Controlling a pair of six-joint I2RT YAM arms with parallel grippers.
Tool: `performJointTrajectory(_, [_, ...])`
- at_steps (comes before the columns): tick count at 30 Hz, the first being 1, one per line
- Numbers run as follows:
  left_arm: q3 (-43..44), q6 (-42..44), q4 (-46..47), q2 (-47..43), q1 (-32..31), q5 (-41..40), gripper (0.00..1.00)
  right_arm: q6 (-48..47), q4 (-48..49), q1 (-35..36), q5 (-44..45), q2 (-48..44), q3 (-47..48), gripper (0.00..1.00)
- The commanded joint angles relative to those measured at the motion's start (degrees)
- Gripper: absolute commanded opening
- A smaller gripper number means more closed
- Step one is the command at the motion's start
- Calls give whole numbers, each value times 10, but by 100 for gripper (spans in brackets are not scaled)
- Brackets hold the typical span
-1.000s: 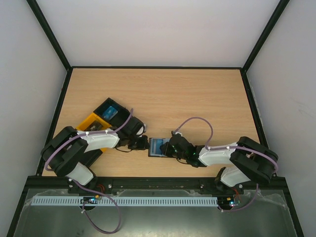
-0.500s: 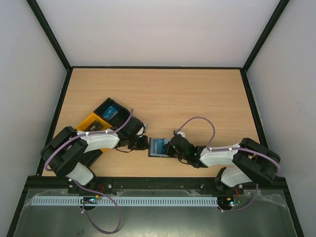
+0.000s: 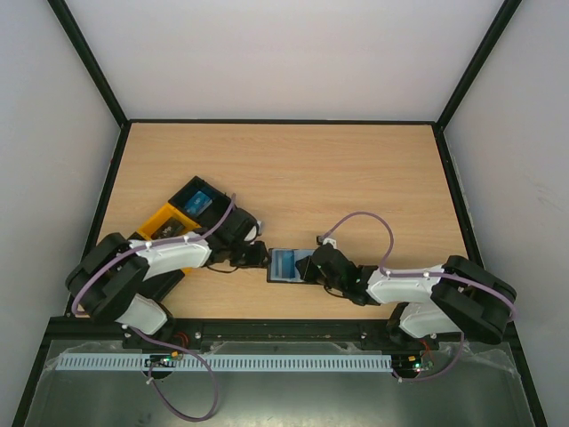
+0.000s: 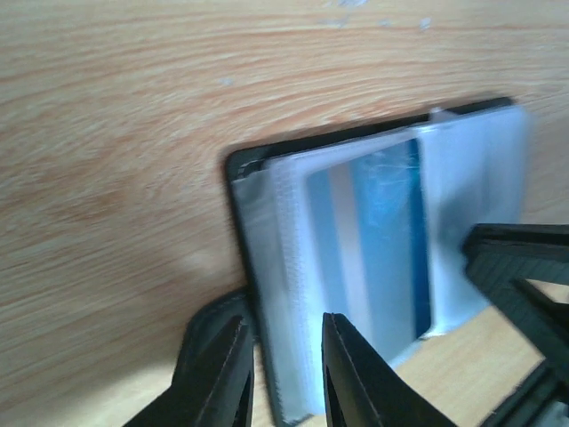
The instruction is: Take the credit cards out of the card holder
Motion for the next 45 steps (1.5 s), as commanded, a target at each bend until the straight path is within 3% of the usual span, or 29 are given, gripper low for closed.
performJointTrajectory(1, [3, -23, 8, -38, 3, 23, 24, -1, 24, -4, 1, -6, -8, 15])
performJointTrajectory(18, [-40, -51, 118, 30, 0, 48, 10, 2, 82, -32, -67, 43, -17, 17])
performJointTrajectory(45, [-69, -53, 104, 37, -4, 17, 5, 11, 114, -38, -95, 56, -32, 17])
